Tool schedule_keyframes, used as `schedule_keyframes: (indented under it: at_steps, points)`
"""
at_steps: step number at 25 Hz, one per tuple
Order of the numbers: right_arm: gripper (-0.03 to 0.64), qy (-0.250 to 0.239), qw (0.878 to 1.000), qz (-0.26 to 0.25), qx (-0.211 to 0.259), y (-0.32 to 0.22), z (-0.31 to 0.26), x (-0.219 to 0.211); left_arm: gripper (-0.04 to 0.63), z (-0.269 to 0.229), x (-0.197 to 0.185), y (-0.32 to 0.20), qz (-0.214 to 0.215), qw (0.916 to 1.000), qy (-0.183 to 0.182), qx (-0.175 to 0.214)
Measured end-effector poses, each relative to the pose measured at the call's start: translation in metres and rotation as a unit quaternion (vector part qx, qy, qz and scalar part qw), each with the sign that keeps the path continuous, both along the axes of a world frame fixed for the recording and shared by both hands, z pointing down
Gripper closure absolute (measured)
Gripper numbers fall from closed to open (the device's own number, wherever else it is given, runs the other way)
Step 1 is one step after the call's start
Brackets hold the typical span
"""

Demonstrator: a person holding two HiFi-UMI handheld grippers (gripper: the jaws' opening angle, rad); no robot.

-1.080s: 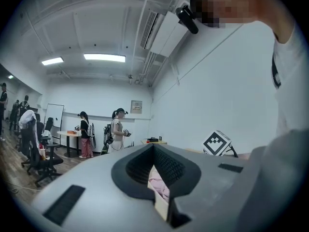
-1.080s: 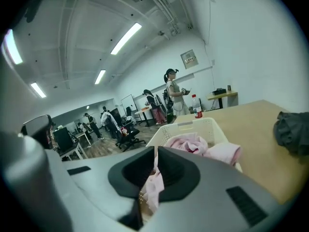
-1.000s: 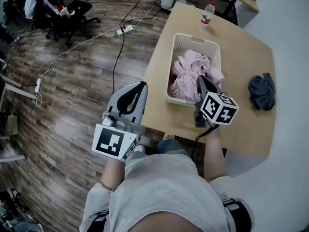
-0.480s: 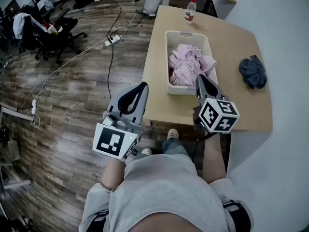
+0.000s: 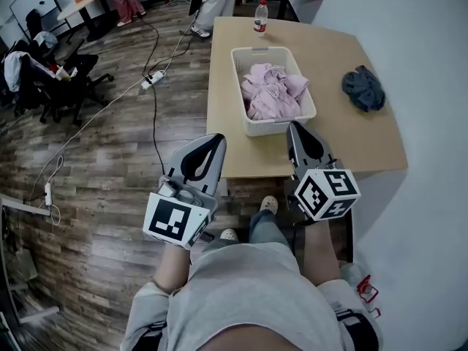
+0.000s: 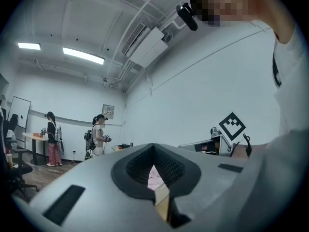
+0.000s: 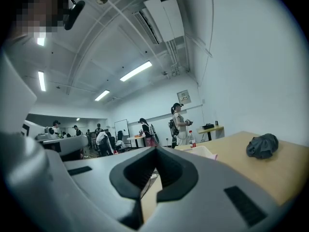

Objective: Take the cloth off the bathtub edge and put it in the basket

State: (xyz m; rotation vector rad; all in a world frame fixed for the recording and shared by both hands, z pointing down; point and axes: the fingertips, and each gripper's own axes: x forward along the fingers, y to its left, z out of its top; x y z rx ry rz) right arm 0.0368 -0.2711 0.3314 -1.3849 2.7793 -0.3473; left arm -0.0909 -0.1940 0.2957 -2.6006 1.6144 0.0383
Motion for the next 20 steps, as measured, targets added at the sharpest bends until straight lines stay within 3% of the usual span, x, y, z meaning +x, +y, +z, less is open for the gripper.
schedule_keyframes:
  at_steps: [20]
  points:
    - [0.607, 0.011, 0.998, 0.010, 0.067, 0.087, -0.040, 0.045, 0.598, -0.014, 0.067, 0.041, 0.065, 0.9977, 0.005, 0.019]
